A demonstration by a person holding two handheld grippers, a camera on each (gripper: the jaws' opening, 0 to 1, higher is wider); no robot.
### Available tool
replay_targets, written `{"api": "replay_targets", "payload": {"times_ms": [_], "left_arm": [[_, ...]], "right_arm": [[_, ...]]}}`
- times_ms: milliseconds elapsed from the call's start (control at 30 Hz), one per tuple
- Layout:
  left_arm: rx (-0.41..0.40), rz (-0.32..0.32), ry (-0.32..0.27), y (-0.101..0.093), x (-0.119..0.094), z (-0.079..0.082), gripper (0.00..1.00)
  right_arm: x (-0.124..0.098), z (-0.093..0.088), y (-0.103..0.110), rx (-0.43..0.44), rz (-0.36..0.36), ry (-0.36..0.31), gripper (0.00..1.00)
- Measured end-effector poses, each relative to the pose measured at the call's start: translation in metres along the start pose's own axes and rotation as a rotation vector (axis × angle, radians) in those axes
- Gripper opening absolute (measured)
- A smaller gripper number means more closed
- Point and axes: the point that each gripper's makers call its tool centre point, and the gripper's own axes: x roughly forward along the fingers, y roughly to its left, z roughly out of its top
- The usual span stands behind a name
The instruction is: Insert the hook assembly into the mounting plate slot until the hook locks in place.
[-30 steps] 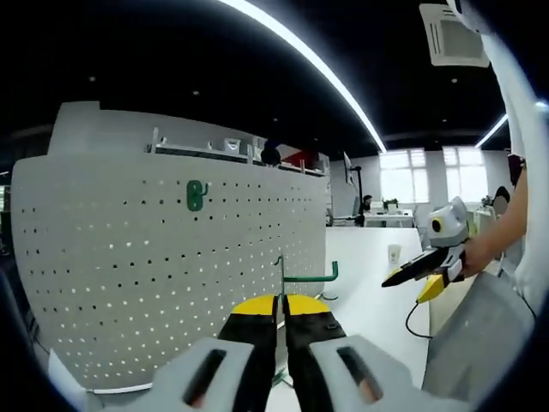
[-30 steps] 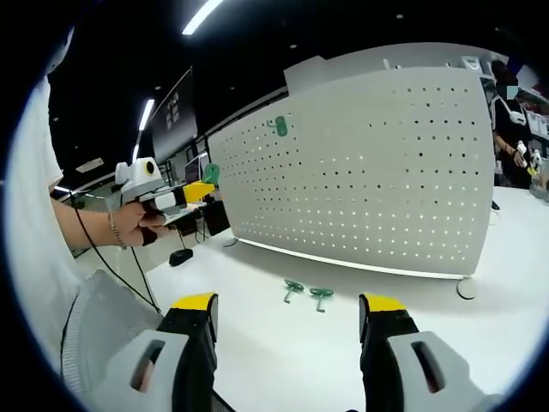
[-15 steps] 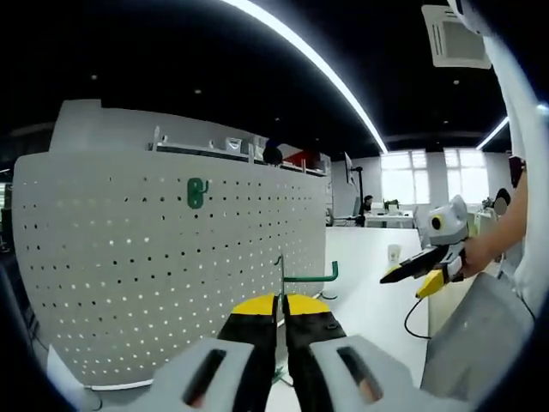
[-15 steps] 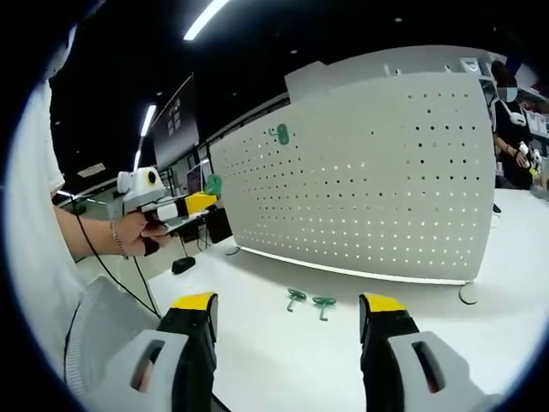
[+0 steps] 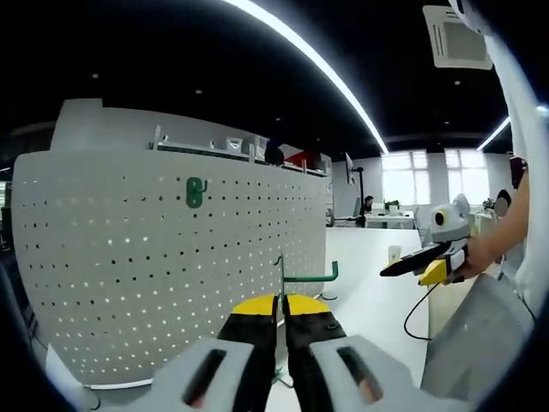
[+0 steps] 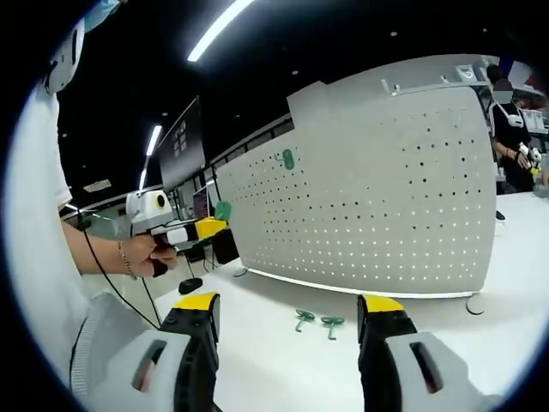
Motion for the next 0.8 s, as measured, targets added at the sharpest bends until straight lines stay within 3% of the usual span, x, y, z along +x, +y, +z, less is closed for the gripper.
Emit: {"api": "replay_targets", "payload": {"times_ms": [333,800], "left_arm": [[-0.001,0.006,0.003,-0.002,0.0,-0.001,0.02],[-0.007,0.009,0.008,-0.004,0.001,-0.003,0.02]], "right_arm": [[0.016,0.02,0.019,-0.003,0.071,-0.072,0.52],[0.036,0.028,0.033,-0.006,0.128,-0.079,0.54]]}}
